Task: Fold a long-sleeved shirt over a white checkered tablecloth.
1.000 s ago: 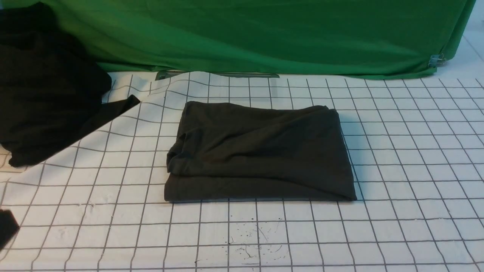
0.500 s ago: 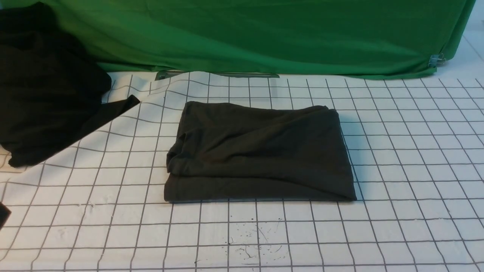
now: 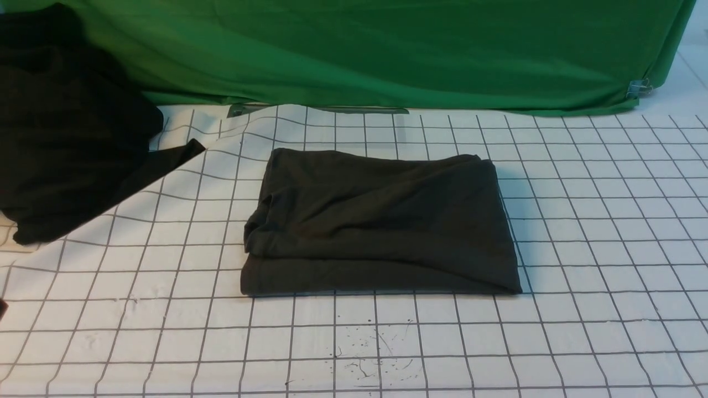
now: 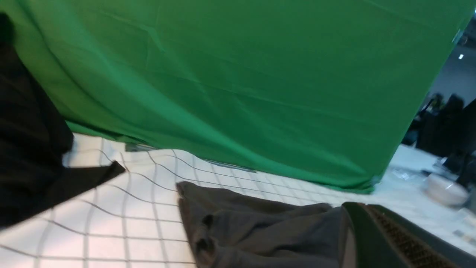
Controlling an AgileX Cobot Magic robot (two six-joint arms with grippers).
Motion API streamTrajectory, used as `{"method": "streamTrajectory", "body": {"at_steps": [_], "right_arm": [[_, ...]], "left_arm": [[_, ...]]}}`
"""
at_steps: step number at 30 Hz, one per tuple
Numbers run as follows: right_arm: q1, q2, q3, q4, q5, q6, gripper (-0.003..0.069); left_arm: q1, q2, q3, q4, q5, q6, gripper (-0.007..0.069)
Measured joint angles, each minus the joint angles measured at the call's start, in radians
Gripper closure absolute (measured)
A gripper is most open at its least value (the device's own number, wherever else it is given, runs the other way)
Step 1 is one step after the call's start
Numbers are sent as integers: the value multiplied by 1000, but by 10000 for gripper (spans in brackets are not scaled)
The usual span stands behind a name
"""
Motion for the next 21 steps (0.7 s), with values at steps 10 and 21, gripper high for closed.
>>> {"method": "streamTrajectory", "body": {"at_steps": [10, 21], "right_arm": [[0, 0, 0, 0, -1, 4, 431], [0, 0, 0, 0, -3, 5, 421]], "left_arm": [[291, 1, 200, -245, -52, 527, 623], [368, 1, 277, -187, -43, 533, 623]]}}
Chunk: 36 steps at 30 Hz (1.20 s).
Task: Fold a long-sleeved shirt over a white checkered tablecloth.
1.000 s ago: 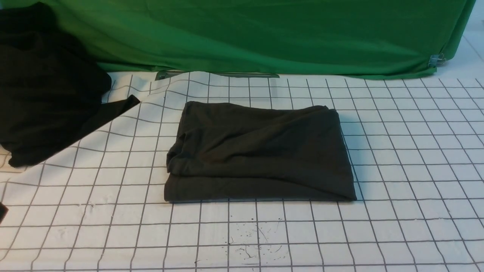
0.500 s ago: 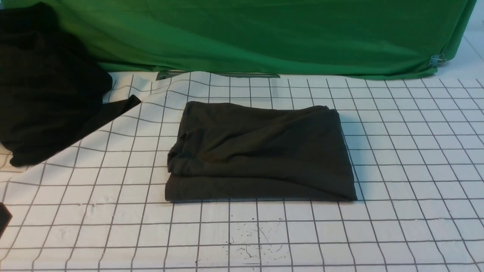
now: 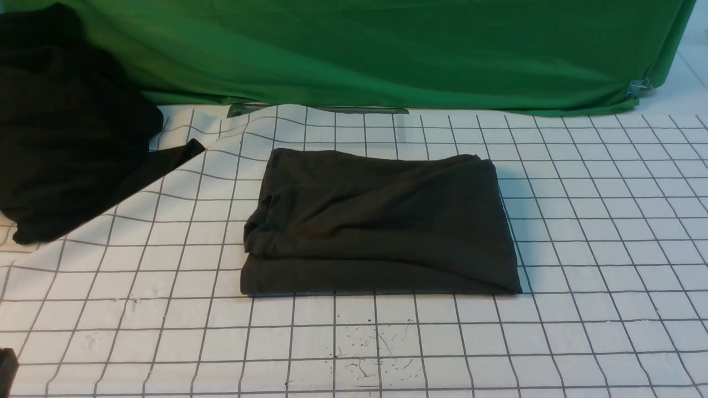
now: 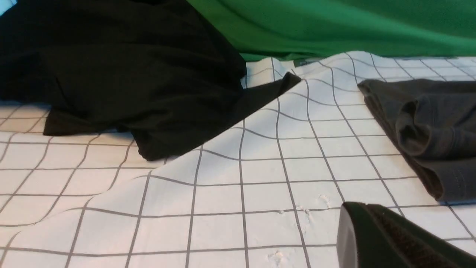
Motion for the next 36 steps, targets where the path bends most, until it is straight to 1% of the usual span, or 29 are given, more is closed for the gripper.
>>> {"method": "streamTrajectory", "body": {"at_steps": [5, 8, 12, 32, 34, 36], "right_arm": [[0, 0, 0, 0, 0, 0, 419], [0, 0, 0, 0, 0, 0, 419], [0, 0, 0, 0, 0, 0, 419], [0, 0, 0, 0, 0, 0, 417], [0, 0, 0, 0, 0, -7, 417], [-1, -6, 0, 0, 23, -50, 417]], "left_arm": [[-20, 0, 0, 0, 6, -30, 623], [-67, 0, 0, 1, 6, -32, 623], [-95, 0, 0, 4, 7, -32, 623], [-96, -1, 0, 4, 7, -34, 623], [-96, -1, 0, 4, 7, -34, 623], [-96, -1, 0, 4, 8, -34, 623]]}}
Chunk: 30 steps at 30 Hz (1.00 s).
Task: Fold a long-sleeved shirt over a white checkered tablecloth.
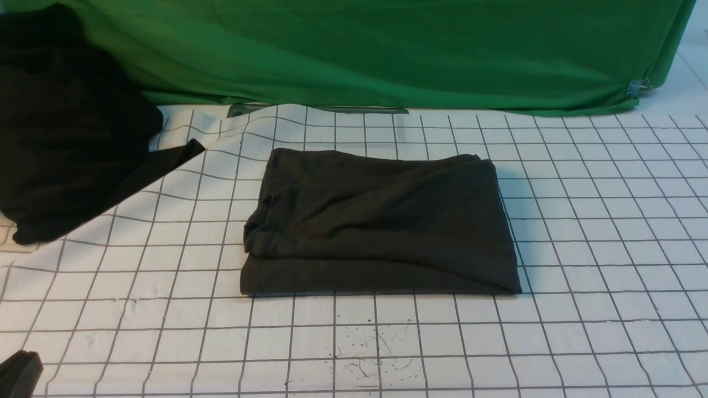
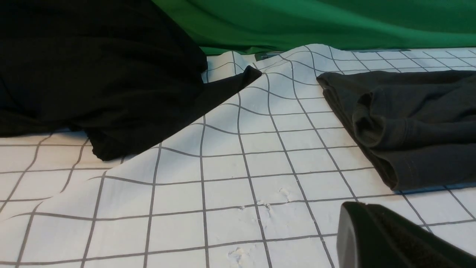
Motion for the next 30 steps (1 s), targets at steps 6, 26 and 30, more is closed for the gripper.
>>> {"method": "streamTrajectory", "body": {"at_steps": [6, 26, 30], "right_arm": [[-113, -56, 73, 1, 250, -112, 417], [-328, -61, 253, -11, 533, 51, 417], [-328, -61, 253, -11, 533, 52, 417]], "left_arm": [[0, 0, 0, 0, 0, 0, 623], [0, -1, 0, 0, 1, 0, 623], [0, -1, 0, 0, 1, 0, 623]]}}
